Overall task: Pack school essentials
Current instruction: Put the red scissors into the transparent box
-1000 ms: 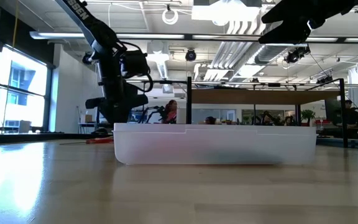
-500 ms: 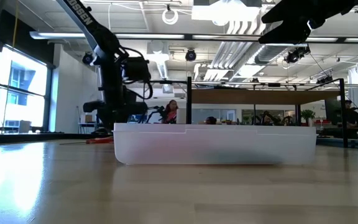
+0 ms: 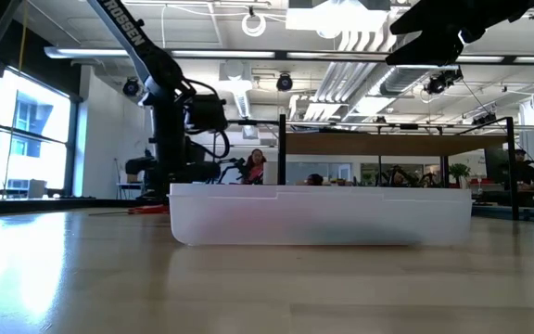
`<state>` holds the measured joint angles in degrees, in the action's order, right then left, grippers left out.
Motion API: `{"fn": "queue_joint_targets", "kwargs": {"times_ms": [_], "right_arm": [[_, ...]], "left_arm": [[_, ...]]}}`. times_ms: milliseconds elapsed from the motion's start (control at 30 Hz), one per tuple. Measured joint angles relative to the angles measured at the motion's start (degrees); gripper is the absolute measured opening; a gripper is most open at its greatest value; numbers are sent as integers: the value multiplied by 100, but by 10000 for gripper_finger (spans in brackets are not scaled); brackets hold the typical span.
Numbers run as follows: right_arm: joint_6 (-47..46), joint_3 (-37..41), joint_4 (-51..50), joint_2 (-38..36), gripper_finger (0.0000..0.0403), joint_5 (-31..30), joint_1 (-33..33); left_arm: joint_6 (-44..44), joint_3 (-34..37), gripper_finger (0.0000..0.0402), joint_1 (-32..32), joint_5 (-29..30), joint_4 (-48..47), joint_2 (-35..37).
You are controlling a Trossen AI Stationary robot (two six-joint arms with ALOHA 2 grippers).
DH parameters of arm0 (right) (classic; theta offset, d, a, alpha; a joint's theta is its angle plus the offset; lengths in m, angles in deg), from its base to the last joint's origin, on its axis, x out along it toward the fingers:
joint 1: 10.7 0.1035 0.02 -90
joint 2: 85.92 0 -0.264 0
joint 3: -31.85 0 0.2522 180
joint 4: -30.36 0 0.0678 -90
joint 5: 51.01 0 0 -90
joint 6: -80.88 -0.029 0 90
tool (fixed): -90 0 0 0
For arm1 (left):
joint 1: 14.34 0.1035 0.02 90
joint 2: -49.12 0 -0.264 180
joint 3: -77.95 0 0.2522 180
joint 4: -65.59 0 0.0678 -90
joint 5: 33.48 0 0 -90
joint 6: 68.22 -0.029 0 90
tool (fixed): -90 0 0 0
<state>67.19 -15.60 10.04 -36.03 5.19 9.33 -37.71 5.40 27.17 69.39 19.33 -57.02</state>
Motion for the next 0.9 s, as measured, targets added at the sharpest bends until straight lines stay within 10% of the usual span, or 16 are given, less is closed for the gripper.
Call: {"fn": "queue_joint_targets", "kwargs": {"times_ms": [200,900], "right_arm": [[0,0,-1,0,399,-1,-1],[-133,2,33,0,399,-2,-2]], "left_arm": [[-305,11,13,-94,85,28,25],[-61,42,11,-1509,430,-909,1287]]}}
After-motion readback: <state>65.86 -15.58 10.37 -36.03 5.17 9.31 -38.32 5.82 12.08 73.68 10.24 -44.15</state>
